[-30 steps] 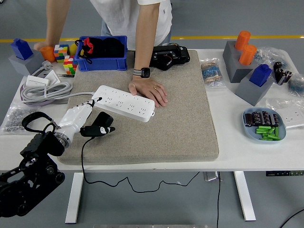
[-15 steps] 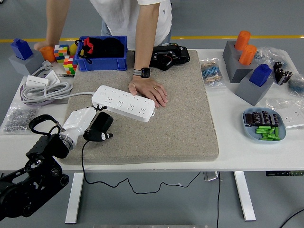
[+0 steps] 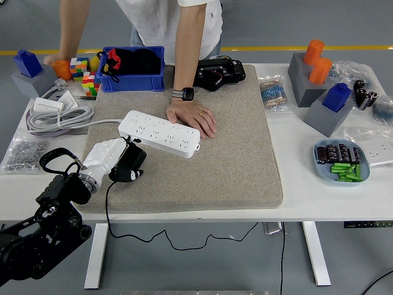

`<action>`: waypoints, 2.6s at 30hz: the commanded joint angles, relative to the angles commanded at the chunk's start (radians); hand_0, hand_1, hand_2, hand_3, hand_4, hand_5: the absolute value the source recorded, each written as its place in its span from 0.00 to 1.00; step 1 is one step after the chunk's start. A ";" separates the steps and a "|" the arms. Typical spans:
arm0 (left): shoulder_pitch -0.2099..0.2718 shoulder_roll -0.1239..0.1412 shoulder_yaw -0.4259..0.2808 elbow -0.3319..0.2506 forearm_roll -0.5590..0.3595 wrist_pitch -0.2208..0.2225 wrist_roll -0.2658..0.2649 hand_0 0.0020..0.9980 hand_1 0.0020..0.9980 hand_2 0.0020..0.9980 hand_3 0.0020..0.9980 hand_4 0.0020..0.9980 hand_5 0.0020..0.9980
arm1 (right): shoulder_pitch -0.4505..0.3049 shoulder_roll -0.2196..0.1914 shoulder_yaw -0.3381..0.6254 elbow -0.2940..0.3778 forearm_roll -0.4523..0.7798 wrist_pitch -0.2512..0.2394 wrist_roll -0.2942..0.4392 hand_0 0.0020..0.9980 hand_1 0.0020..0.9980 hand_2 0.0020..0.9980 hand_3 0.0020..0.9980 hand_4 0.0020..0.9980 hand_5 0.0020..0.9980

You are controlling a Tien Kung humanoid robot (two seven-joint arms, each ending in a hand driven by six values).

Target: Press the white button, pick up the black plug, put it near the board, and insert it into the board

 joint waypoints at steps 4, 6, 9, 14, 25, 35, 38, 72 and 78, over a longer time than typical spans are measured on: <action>0.003 0.003 -0.002 -0.002 -0.001 -0.001 0.003 0.65 0.65 0.66 0.62 0.77 0.14 | -0.001 -0.001 -0.003 0.000 0.001 0.000 0.000 0.71 0.63 0.64 0.62 0.65 0.36; 0.005 0.004 -0.004 -0.004 -0.001 0.000 0.003 0.65 0.65 0.66 0.62 0.77 0.14 | -0.001 -0.001 -0.004 0.000 0.001 0.000 0.000 0.71 0.63 0.64 0.62 0.65 0.36; 0.007 0.005 -0.005 -0.005 -0.004 0.002 0.002 0.65 0.65 0.66 0.62 0.77 0.14 | -0.003 -0.001 -0.006 0.000 0.001 0.000 0.000 0.71 0.63 0.64 0.62 0.65 0.36; 0.007 0.003 -0.004 -0.001 -0.003 0.013 -0.006 0.60 0.63 0.64 0.61 0.74 0.12 | -0.004 0.000 -0.005 0.000 0.001 0.000 0.001 0.71 0.63 0.64 0.62 0.65 0.36; 0.007 -0.002 -0.002 0.018 0.025 0.027 -0.007 0.34 0.43 0.48 0.57 0.59 0.00 | -0.007 0.003 0.001 -0.001 0.001 -0.003 0.007 0.71 0.63 0.64 0.62 0.65 0.36; 0.007 -0.004 -0.016 0.006 0.029 0.046 -0.023 0.27 0.27 0.35 0.49 0.49 0.00 | -0.009 0.004 0.002 0.000 0.003 -0.010 0.019 0.71 0.63 0.64 0.62 0.65 0.36; 0.006 -0.002 -0.026 -0.006 0.030 0.045 -0.023 0.27 0.27 0.35 0.49 0.49 0.00 | -0.008 0.005 0.004 0.000 0.003 -0.011 0.020 0.71 0.63 0.64 0.62 0.65 0.36; -0.242 -0.146 -0.003 0.281 0.036 0.042 -0.018 0.26 0.27 0.35 0.49 0.50 0.00 | -0.007 0.002 -0.011 -0.001 0.016 -0.013 0.023 0.71 0.62 0.64 0.62 0.65 0.36; -0.261 -0.158 0.013 0.334 0.046 0.043 -0.016 0.26 0.27 0.34 0.49 0.50 0.00 | -0.007 0.002 -0.012 0.002 0.016 -0.014 0.024 0.70 0.62 0.64 0.61 0.65 0.36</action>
